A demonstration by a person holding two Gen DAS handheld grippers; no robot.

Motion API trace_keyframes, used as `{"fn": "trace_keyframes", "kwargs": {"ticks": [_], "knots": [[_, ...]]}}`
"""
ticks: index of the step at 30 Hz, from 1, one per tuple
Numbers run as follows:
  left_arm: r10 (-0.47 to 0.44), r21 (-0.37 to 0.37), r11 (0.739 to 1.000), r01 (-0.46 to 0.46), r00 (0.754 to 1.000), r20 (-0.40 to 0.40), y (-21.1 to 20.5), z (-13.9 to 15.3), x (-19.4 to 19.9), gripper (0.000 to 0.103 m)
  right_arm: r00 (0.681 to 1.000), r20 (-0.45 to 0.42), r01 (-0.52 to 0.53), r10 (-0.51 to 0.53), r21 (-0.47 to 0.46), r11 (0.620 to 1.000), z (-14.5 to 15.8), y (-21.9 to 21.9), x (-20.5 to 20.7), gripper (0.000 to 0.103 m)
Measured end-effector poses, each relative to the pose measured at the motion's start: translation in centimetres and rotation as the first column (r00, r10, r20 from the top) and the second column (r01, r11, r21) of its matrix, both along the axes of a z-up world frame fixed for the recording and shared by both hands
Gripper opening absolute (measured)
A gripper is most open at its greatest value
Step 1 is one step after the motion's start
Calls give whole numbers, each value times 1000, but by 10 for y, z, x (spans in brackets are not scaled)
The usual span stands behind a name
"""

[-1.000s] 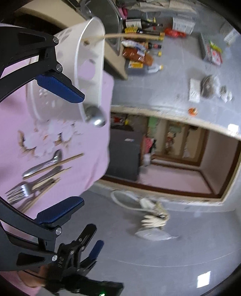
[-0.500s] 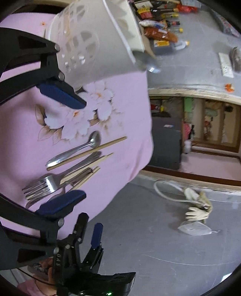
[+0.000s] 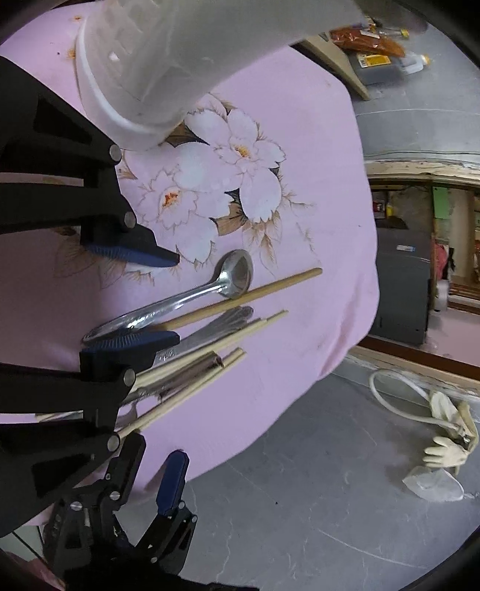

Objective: Organize utensils
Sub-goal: 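Grasp a metal knife with the left tool while the right tool grasps a chopstick, then carry the knife and chopstick with both tools over the white caddy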

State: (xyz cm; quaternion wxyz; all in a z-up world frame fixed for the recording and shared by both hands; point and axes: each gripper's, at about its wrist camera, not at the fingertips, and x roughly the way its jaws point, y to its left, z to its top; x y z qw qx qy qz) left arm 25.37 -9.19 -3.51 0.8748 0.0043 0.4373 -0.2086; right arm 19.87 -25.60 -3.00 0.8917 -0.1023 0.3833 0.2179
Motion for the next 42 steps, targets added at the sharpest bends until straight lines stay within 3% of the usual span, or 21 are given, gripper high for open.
{"fn": "trace_keyframes", "kwargs": {"ticks": [3, 11, 18, 28, 30, 32, 35, 39, 42], "knots": [[9, -2, 1000, -9, 1000, -24, 3, -4, 7, 26, 1000, 0, -9, 9, -18, 1000, 0, 5, 2, 38], [31, -22, 999, -32, 998, -53, 5, -3, 22, 21, 998, 59, 9, 2, -173, 985, -6, 20, 15, 33], [63, -30, 997, -65, 996, -64, 5, -2, 39, 17, 999, 35, 25, -21, -116, 993, 0, 12, 39, 20], [75, -83, 993, -86, 989, -131, 6, -2, 54, 16, 997, -66, -47, 41, -100, 994, 0, 29, 76, 20], [67, -87, 993, -79, 989, -129, 5, -1, 52, 6, 995, -87, -53, 45, -95, 994, -1, 31, 80, 12], [60, -91, 993, -72, 990, -128, 3, 0, 51, 3, 993, -107, -53, 44, -85, 995, 2, 33, 80, 6], [51, -97, 993, -62, 992, -113, 0, 3, 45, 0, 994, -103, -39, 31, -77, 996, 4, 31, 76, 3], [32, -95, 995, -37, 998, -55, -2, 9, 27, 0, 994, -108, 17, -12, 45, 999, 10, 13, 67, 3], [25, -106, 994, -24, 1000, 13, 0, 18, 10, 0, 998, -45, 41, -36, 115, 993, 20, 3, 51, 3]]}}
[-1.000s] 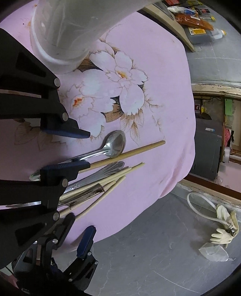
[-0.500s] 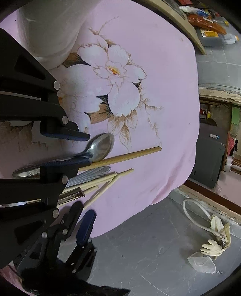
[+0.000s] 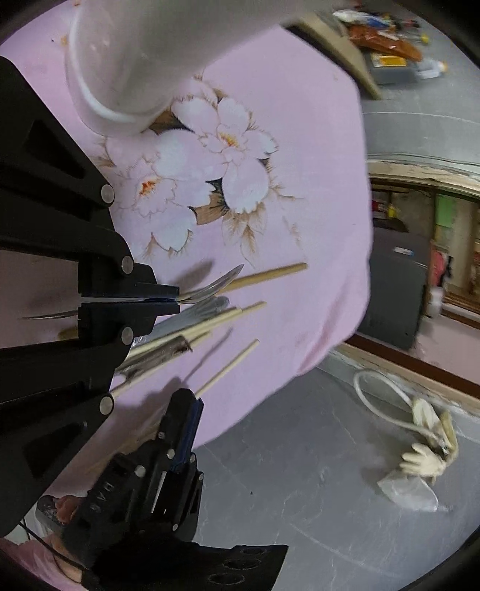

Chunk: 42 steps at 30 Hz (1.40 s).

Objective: Organize utensils
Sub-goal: 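Carry the knife and chopstick with both tools over the white caddy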

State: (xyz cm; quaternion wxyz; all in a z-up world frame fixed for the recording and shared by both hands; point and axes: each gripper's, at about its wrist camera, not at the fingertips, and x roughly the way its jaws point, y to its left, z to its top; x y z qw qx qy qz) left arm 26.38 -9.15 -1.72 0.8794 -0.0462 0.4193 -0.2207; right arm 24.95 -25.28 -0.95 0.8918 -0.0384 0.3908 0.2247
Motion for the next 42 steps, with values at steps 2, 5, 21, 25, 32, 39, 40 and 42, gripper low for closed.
{"fn": "trace_keyframes", "kwargs": {"ticks": [2, 5, 21, 25, 32, 39, 40, 42], "knots": [[3, -21, 1000, -2, 998, 62, 4, 9, -14, 0, 998, 60, 13, -16, 56, 998, 8, -5, -14, 3], [20, -55, 998, -12, 986, 163, 10, 22, -33, 0, 985, 171, 14, -37, 130, 991, 21, -5, -37, 3], [224, -212, 970, -120, 787, 575, 87, 116, -82, 0, 784, 595, -83, -173, 377, 922, 100, 60, -66, 3], [305, -249, 951, -186, 713, 632, 122, 133, -85, 0, 743, 634, -106, -214, 428, 898, 111, 84, -59, 3], [453, -335, 891, -306, 570, 685, 187, 144, -80, 0, 738, 641, -192, -213, 501, 844, 118, 124, -36, 3], [580, -462, 814, -353, 530, 618, 248, 121, -59, 0, 745, 638, -250, -195, 538, 805, 108, 156, -15, 3], [593, -472, 805, -359, 526, 610, 251, 117, -59, 0, 743, 640, -252, -195, 538, 805, 104, 159, -14, 3], [614, -489, 789, -372, 519, 595, 256, 109, -56, 0, 743, 641, -255, -193, 538, 803, 98, 163, -12, 3]]}}
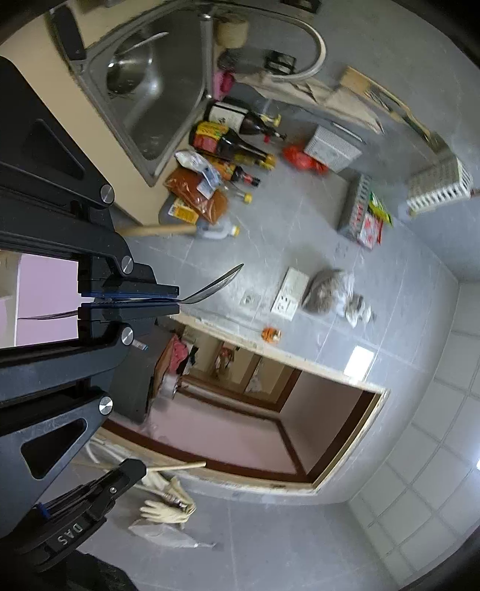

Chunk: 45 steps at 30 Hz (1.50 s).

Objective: Organize utensils
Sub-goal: 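Carry the knife and chopstick with both tools over the white caddy, then open both tools to drop the knife and chopstick into the caddy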

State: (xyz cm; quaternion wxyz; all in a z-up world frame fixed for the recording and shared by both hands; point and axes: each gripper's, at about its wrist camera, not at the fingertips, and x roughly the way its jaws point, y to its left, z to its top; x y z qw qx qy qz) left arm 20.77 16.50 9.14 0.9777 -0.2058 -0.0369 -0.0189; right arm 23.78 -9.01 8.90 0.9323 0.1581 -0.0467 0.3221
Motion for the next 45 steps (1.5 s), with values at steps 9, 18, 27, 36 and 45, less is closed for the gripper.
{"fn": "trace_keyframes", "kwargs": {"ticks": [9, 18, 27, 36, 45], "knots": [[46, 87, 995, -44, 999, -28, -10, -22, 0, 0, 1000, 3, 13, -12, -45, 999, -19, 13, 6, 3], [60, 177, 983, -45, 995, -79, -26, -38, -2, 0, 1000, 23, 11, -8, -127, 992, -32, 27, -3, 3], [78, 241, 970, -42, 987, -142, -35, -52, -7, 0, 1000, 24, 23, -19, -187, 982, -41, 37, -8, 3], [58, 208, 978, -19, 982, -181, -28, -60, -7, 0, 1000, 24, 19, -14, -191, 981, -43, 37, -8, 3], [19, 198, 980, 13, 987, -159, -28, -54, -14, 1, 1000, 25, 18, -14, -181, 983, -44, 36, -8, 4]]}}
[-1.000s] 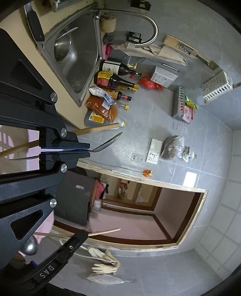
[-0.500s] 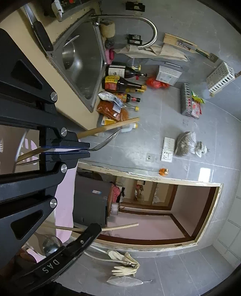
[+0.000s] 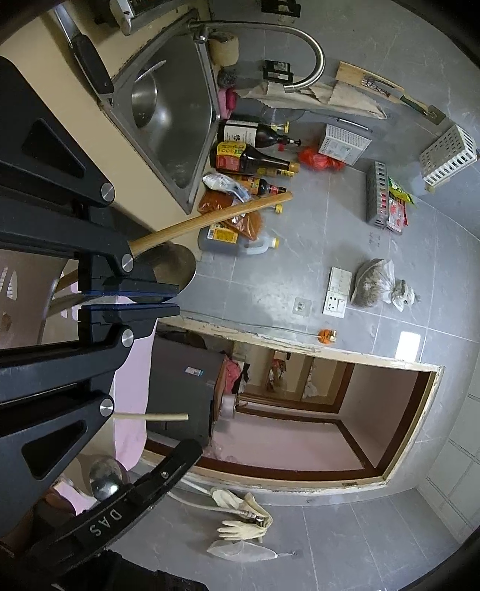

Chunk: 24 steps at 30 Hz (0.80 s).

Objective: Organize utensils
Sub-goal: 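Open both tools to drop the knife and chopstick into the caddy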

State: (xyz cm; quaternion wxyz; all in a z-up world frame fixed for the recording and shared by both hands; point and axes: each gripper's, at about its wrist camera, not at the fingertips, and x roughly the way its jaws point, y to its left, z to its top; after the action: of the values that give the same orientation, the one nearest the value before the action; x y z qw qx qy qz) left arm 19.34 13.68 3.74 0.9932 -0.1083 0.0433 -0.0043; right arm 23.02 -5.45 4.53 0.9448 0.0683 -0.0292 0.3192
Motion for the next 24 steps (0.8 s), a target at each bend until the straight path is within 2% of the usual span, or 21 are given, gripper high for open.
{"fn": "trace_keyframes", "kwargs": {"ticks": [7, 10, 11, 12, 16, 18, 20, 22, 24], "knots": [[-13, -6, 1000, 13, 1000, 21, 0, 6, -5, 4, 1000, 11, 20, -20, 8, 1000, 0, -3, -4, 7], [-24, -21, 999, 24, 999, 29, 1, 8, -7, 17, 999, 7, 32, -32, 24, 999, 2, -5, -6, 12], [-31, -35, 999, 32, 999, 33, 2, 10, -8, 22, 999, 6, 37, -37, 28, 999, 4, -6, -6, 17], [-35, -44, 998, 36, 999, 37, 3, 11, -9, 24, 999, 3, 44, -44, 30, 999, 6, -7, -7, 20], [-25, -65, 997, 28, 999, 46, 3, 18, -14, 28, 996, -22, 84, -84, 3, 996, 14, -14, -8, 21], [-26, -75, 997, 30, 998, 49, 1, 22, -17, 38, 993, -33, 109, -110, -23, 994, 16, -20, -11, 24], [-20, -77, 997, 24, 998, 52, -2, 26, -20, 44, 991, -36, 129, -131, -43, 991, 19, -29, -15, 28], [-18, -73, 997, 22, 998, 56, -8, 30, -24, 56, 987, -41, 154, -157, -56, 986, 22, -41, -21, 37], [-14, -79, 997, 18, 999, 50, -15, 33, -27, 78, 981, -49, 184, -187, -61, 981, 24, -56, -27, 56]]}}
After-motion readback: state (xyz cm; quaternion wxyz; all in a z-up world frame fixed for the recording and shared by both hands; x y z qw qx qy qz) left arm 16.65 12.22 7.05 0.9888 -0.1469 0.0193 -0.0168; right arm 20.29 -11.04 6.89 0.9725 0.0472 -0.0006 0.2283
